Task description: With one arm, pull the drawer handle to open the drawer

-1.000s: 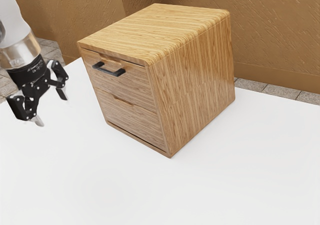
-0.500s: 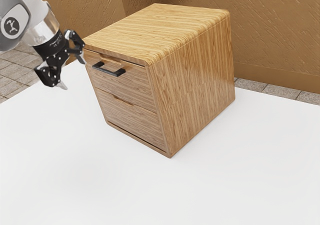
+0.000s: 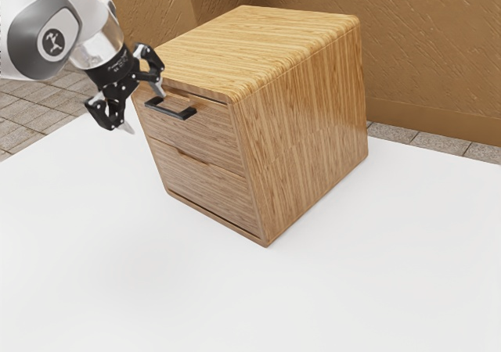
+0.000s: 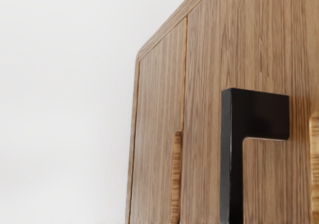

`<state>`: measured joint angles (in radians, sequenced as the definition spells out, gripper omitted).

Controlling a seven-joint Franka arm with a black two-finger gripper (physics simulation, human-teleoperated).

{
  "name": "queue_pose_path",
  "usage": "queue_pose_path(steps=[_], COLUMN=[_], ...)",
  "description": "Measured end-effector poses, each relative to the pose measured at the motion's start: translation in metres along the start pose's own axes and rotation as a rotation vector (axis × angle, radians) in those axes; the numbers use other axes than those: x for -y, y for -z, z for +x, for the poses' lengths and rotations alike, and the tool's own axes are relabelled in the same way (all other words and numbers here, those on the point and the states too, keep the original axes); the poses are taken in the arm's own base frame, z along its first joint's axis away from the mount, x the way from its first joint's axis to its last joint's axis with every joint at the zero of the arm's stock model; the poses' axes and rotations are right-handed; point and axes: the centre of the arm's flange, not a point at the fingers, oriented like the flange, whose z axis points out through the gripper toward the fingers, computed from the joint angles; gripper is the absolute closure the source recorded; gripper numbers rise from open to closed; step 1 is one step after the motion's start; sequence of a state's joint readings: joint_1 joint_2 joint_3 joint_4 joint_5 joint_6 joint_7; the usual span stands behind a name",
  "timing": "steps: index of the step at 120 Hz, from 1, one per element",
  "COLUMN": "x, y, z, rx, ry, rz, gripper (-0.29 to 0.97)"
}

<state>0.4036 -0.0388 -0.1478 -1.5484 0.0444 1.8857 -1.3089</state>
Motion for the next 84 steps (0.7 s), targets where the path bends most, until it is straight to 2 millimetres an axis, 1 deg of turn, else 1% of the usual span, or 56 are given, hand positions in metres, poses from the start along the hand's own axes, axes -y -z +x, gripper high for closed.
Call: queue_pose_path(steps=[15,44,61,84], x=[0.001,0.003,-0.002,-0.011], y=[0.002,0.000,-0.006,-0.012], z=[0.002,0.017,0.023,0.031], rx=[-0.004,-0.013,-0.011,-0.012], ry=[-0.011,-0.009,-0.013,-0.019], rz=[-0.006,-0.006,-0.006,-0.015], gripper=[0.18,0.30,0.34,0.36])
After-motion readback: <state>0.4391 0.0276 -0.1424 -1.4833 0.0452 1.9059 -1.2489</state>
